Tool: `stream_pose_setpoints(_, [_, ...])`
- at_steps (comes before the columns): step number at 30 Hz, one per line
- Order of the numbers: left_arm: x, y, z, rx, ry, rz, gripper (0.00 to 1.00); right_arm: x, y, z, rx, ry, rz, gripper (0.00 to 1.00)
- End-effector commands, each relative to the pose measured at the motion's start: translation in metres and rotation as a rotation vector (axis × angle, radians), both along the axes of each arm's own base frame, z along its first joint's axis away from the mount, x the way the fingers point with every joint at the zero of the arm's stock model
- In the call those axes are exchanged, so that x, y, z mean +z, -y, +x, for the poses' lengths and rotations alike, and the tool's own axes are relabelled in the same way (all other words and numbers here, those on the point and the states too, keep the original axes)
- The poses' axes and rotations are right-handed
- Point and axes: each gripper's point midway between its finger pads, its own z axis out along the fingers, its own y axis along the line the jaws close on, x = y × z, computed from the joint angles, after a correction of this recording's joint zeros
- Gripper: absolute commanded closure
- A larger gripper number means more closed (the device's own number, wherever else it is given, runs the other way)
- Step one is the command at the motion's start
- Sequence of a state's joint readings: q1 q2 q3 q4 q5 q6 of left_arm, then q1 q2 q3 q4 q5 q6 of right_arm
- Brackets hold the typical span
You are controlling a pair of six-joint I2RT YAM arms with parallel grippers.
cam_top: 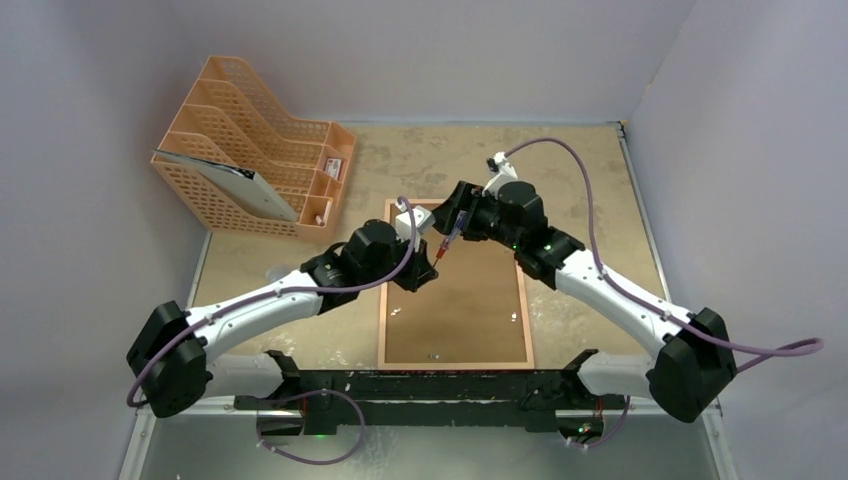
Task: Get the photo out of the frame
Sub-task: Adjust the screwdriver.
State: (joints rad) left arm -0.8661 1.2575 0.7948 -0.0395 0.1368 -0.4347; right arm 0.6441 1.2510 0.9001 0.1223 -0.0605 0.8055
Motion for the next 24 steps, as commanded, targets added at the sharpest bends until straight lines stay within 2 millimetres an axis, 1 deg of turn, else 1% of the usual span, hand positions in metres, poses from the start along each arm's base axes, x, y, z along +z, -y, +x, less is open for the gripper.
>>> stream_pose_setpoints(1, [0.036, -0.001, -0.018, -0.173, 0.115, 0.017, 1.00, 0.062, 0.007, -0.004, 0.153, 0.205, -0.037, 0.16])
stream_pose_setpoints(3, [0.040, -0.002, -0.024, -0.227, 0.124, 0.035, 1.00, 0.067, 0.023, 0.000, 0.166, 0.218, -0.059, 0.15])
stream_pose_setpoints(5, [0.044, -0.002, -0.033, -0.285, 0.124, 0.036, 1.00, 0.073, 0.033, -0.005, 0.247, 0.258, -0.053, 0.16])
stream_pose_setpoints(7, [0.048, -0.001, -0.044, -0.344, 0.114, 0.020, 1.00, 0.072, 0.038, -0.014, 0.322, 0.288, -0.088, 0.16])
stream_pose_setpoints(10, [0.056, -0.001, -0.053, -0.404, 0.105, -0.004, 1.00, 0.072, 0.036, -0.034, 0.463, 0.357, -0.133, 0.17])
stream_pose_setpoints(15, [0.076, -0.005, -0.063, -0.518, 0.076, -0.073, 1.00, 0.078, 0.035, -0.057, 0.585, 0.467, -0.142, 0.16])
stream_pose_setpoints(18, [0.079, -0.010, -0.068, -0.575, 0.043, -0.094, 1.00, 0.080, 0.034, -0.072, 0.669, 0.513, -0.141, 0.15])
stream_pose_setpoints(20, [0.081, -0.012, -0.073, -0.621, 0.026, -0.110, 1.00, 0.079, 0.035, -0.076, 0.697, 0.539, -0.153, 0.14])
stream_pose_setpoints(22, [0.082, -0.014, -0.077, -0.647, 0.008, -0.115, 1.00, 0.073, 0.037, -0.077, 0.719, 0.555, -0.183, 0.14])
stream_pose_setpoints(23, [0.081, -0.015, -0.078, -0.657, 0.003, -0.114, 1.00, 0.071, 0.037, -0.080, 0.748, 0.569, -0.194, 0.14])
stream_pose_setpoints(24, [0.081, -0.015, -0.080, -0.672, -0.003, -0.121, 1.00, 0.070, 0.036, -0.087, 0.791, 0.580, -0.184, 0.14])
